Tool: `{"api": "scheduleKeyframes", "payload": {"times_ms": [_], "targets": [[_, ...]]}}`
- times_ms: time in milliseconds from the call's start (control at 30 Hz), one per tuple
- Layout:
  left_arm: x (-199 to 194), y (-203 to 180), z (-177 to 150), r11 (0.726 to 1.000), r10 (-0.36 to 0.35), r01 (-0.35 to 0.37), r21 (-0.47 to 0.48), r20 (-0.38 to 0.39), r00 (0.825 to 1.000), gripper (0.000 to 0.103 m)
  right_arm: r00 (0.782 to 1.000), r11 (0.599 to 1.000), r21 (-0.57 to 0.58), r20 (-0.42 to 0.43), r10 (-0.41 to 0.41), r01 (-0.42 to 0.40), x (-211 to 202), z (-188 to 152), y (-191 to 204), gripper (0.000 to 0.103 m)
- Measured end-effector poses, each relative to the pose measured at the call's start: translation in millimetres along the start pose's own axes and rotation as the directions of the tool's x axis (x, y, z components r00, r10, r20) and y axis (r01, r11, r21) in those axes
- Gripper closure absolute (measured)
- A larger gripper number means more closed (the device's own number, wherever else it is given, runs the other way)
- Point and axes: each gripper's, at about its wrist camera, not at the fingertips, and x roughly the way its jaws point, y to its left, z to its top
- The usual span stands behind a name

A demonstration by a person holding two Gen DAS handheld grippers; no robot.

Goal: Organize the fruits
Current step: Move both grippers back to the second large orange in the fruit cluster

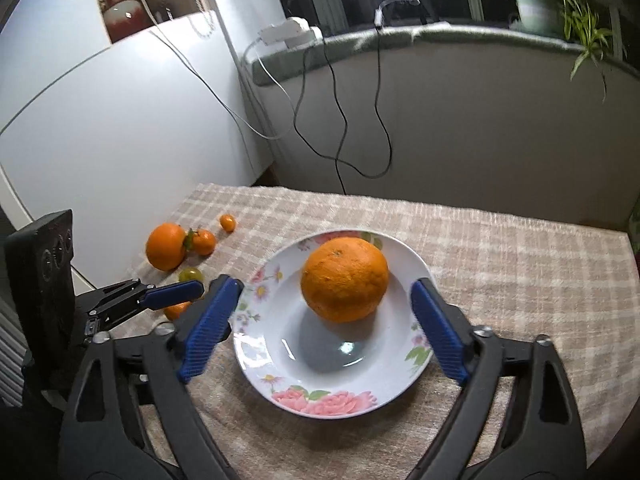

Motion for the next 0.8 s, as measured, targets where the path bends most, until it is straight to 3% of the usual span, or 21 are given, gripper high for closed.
{"api": "scheduleKeyframes", "payload": {"times_ms": [300,800], "targets": [[-35.0,27.6,-19.8,0.996,0.073,-0.071,-0.061,0.036,0.997,0.025,0.999,0.997,-0.079,-0.033,-0.013,0.01,-3.5,0.5,33.7,0.008],[-82.0,111.8,-47.0,0.957,0.205,-0.184,-0.225,0.076,0.976,0.025,0.988,0.985,-0.108,-0.086,0.126,-0.135,19.1,4.2,85.5,0.008]]}}
